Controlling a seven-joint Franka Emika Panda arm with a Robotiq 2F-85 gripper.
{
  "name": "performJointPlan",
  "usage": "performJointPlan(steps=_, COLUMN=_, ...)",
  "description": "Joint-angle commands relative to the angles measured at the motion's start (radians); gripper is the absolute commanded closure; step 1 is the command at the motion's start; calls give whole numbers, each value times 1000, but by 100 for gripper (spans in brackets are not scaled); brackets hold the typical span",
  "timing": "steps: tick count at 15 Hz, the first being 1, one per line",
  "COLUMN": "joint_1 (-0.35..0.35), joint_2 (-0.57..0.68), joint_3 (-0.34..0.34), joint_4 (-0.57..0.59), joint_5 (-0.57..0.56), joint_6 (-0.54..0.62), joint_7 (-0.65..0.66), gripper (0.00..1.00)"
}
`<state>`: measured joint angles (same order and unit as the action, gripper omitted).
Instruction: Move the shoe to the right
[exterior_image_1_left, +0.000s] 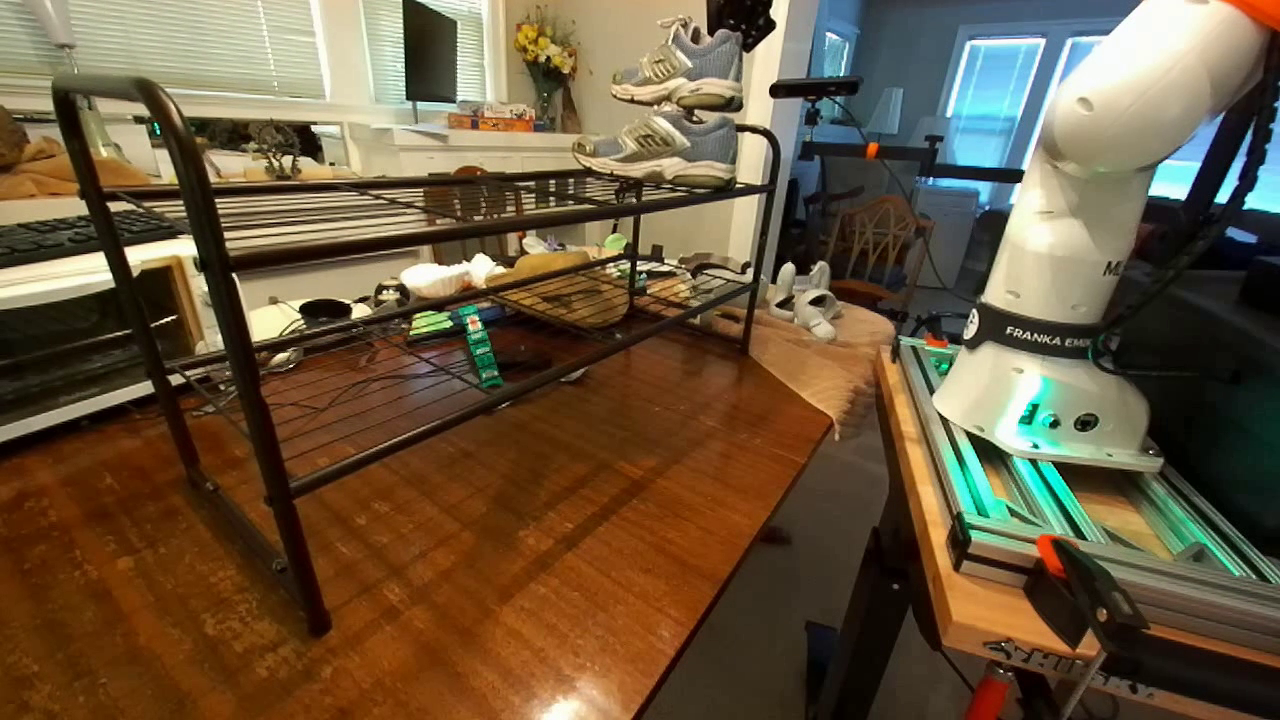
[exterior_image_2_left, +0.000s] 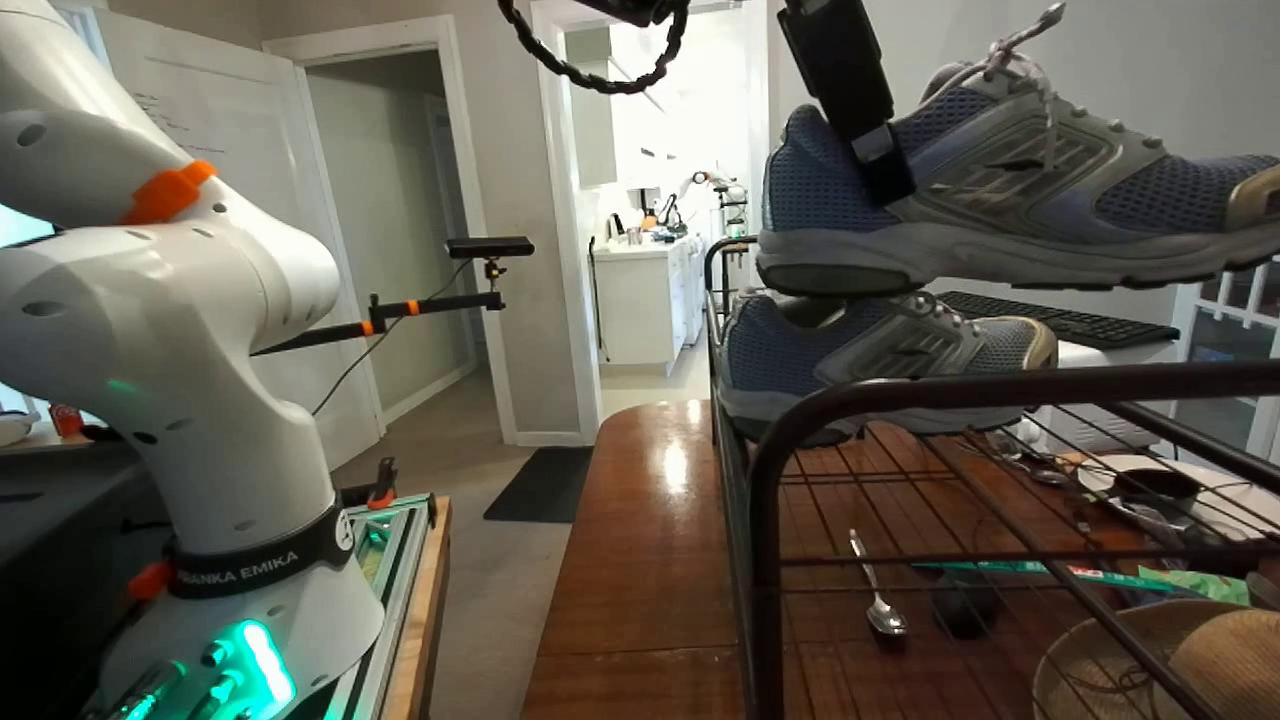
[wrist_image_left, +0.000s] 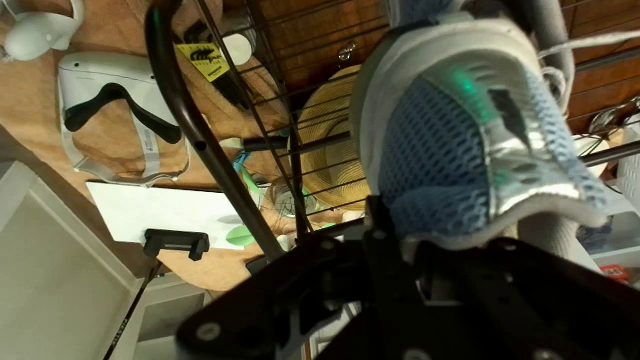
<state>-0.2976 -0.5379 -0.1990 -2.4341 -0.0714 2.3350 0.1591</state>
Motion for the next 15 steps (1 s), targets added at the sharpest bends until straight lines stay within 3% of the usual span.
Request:
performJointPlan(steps=1, joint_1=-7, joint_2=-14, joint_3=-9, joint_4=10, joint_5=50, joint_6=-10, joint_7=26, gripper=97)
performJointPlan(steps=7, joint_1=-10, joint_2=-6, joint_3=-15, joint_4=28, joint_5=89, joint_6=-9, joint_7=44, gripper=97)
performJointPlan(steps=15, joint_1=10, joint_2=13, joint_3=-34, joint_4=38, joint_5=51, joint_6=2, joint_7=-115, gripper=97)
